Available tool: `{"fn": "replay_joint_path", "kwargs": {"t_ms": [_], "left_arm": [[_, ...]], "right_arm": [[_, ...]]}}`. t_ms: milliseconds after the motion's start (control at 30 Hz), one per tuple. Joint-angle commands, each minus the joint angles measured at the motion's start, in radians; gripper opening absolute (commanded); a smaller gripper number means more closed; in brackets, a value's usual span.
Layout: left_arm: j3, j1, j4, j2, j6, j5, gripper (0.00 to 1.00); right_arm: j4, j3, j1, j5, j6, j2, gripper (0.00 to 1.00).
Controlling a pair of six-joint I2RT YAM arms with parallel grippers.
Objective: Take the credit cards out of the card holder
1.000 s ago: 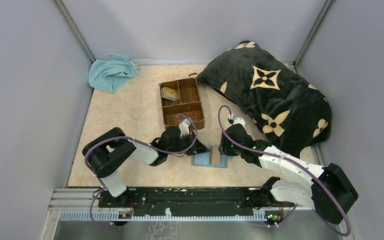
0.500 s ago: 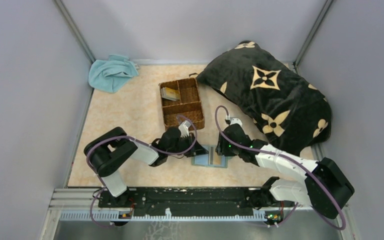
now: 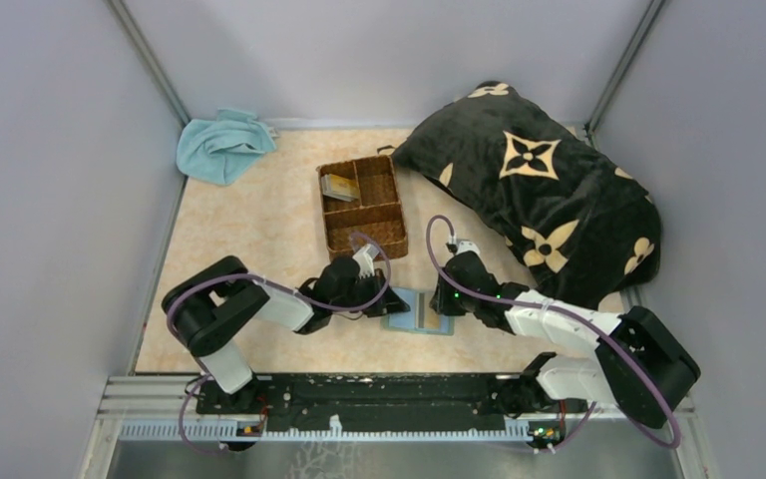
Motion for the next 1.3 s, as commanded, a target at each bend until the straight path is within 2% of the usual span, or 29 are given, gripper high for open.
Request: {"fn": "replay_joint_path", "kwargs": {"t_ms": [0,100,200,367,700,1267], "left_arm": [[0.019,-0.006,0.029,0.071,-0.015,0.041,0.05],[0.016,-0.008,0.038,0.1,-0.022,0.043,0.04],[0.015,-0.009,0.041,0.121,-0.026,0.041,0.03],[0.021,-0.01,0.046,0.142,-0.034,0.049,0.02],[0.035,-0.012,0.054,0.164,-0.037,0.06,0.02],[0.049,-0.017,0.04,0.167,-0.034,0.067,0.02]], "right_arm": [[0.06,-0.023,-0.004,-0.03,0.02,0.014,0.24],[0.054,-0.03,-0.003,-0.02,0.02,0.004,0.42],[0.046,-0.03,-0.003,-0.016,0.017,0.001,0.48],[0.046,-0.028,-0.003,-0.019,0.015,0.019,0.49],[-0.034,-0.032,-0.003,0.024,0.0,-0.053,0.49],[0.078,-0.064,-0.003,-0.076,0.014,-0.017,0.49]]}}
